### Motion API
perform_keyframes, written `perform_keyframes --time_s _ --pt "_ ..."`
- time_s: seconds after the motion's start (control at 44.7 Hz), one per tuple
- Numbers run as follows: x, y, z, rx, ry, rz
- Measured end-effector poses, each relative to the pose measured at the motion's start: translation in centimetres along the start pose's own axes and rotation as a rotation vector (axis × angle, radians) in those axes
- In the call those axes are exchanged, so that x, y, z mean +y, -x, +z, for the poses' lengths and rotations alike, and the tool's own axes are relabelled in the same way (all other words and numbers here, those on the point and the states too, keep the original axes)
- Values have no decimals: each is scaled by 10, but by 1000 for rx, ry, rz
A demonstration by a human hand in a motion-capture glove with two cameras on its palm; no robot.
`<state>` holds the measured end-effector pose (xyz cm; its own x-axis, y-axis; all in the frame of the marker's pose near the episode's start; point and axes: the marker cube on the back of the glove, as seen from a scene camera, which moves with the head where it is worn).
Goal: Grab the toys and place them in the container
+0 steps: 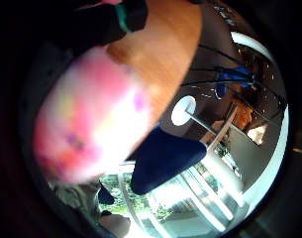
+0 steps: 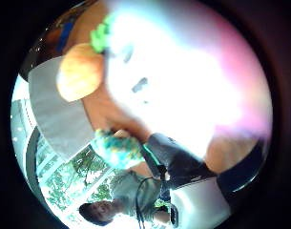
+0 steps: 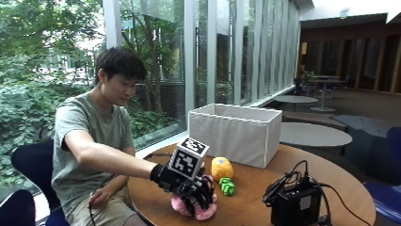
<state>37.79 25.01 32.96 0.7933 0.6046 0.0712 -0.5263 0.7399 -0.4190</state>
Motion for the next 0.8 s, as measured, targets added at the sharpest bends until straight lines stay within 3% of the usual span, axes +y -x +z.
perform_keyframes --time_s 0.335,0.47,0.581,0.671,0.738,0.76,0.805 --pt "-27 9 14 -12 -411 -20" --pt "-27 18 -1 66 -420 -24" --pt "-6 37 -44 199 -413 -40" --pt "21 46 -87 269 -433 -151" --pt "39 62 -122 227 -484 -94" --pt "46 68 -133 213 -498 -116" --pt "67 82 -151 178 -507 -305"
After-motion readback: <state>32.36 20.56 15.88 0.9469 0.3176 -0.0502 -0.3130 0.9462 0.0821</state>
